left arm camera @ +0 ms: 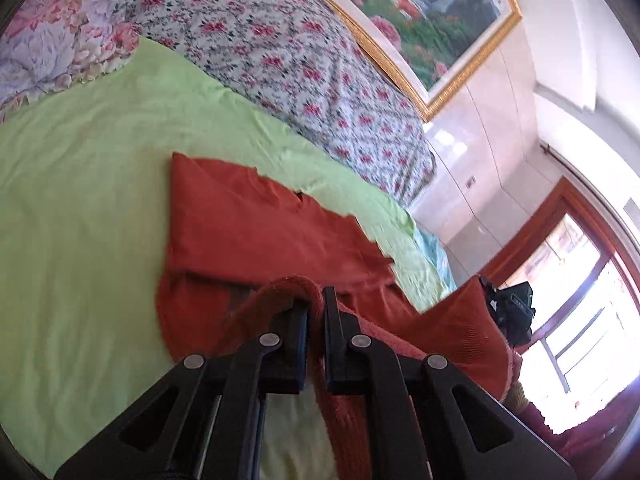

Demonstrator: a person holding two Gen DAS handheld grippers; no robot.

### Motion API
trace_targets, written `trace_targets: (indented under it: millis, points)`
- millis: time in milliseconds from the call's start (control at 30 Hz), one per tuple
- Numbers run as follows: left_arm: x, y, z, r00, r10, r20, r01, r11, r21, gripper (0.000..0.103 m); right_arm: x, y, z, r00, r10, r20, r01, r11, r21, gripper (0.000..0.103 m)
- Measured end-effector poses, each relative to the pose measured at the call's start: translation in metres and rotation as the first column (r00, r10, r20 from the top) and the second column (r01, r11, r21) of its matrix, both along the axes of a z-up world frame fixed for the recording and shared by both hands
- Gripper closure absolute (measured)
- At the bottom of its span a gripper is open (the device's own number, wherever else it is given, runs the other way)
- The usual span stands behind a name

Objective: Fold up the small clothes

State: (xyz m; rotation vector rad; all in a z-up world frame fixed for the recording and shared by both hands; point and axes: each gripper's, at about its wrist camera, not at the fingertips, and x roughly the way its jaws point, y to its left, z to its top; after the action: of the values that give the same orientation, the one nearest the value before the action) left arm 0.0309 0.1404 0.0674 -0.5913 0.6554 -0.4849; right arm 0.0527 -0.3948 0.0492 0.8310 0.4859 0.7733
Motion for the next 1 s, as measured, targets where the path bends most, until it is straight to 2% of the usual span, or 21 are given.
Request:
trace_targets:
  millis: [100,333,433,567,700,767,833,900,1000]
  points:
    - [0.041,0.015,-0.004,0.999,0.050,-0.011,-0.050,0.998,-0.027,0.099,0.050,0.008,0.001,0.999,-0.031,-0.025,0.031,0.999,-0.020,0.096]
    - [0.143,0.042,-0.030,0.984,0.139,-0.112,-0.147,0.987,-0.069,0.099,0.172,0.024,-0.009,0.979,-0.160,-0.129,0.137,0.975,-0.174,0.097]
    - [0.180,0.039,-0.042,0.977,0.153,-0.146,-0.158,0.987,-0.019,0.099,0.213,0.026,-0.016,0.969,-0.182,-0.168,0.153,0.973,-0.171,0.097]
    - [0.213,0.045,-0.073,0.956,0.183,-0.228,-0.186,0.982,0.007,0.099,0.253,0.041,-0.032,0.950,-0.198,-0.240,0.138,0.959,-0.247,0.097]
    - [0.227,0.049,-0.102,0.935,0.184,-0.302,-0.183,0.983,0.033,0.098,0.273,0.049,-0.059,0.923,-0.236,-0.305,0.118,0.926,-0.360,0.097]
    - [0.226,0.051,-0.108,0.933,0.167,-0.317,-0.170,0.985,0.020,0.097,0.277,0.047,-0.073,0.903,-0.247,-0.352,0.109,0.923,-0.369,0.093]
    - [0.217,0.050,-0.102,0.938,0.155,-0.309,-0.152,0.988,0.034,0.093,0.276,0.042,-0.080,0.880,-0.266,-0.394,0.103,0.916,-0.389,0.093]
    - [0.197,0.042,-0.086,0.947,0.130,-0.293,-0.111,0.990,0.083,0.090,0.268,0.034,-0.078,0.872,-0.268,-0.409,0.107,0.921,-0.375,0.093]
    - [0.168,0.010,-0.060,0.964,0.029,-0.263,0.010,0.989,0.147,0.082,0.241,0.026,-0.057,0.900,-0.263,-0.347,0.122,0.917,-0.379,0.093]
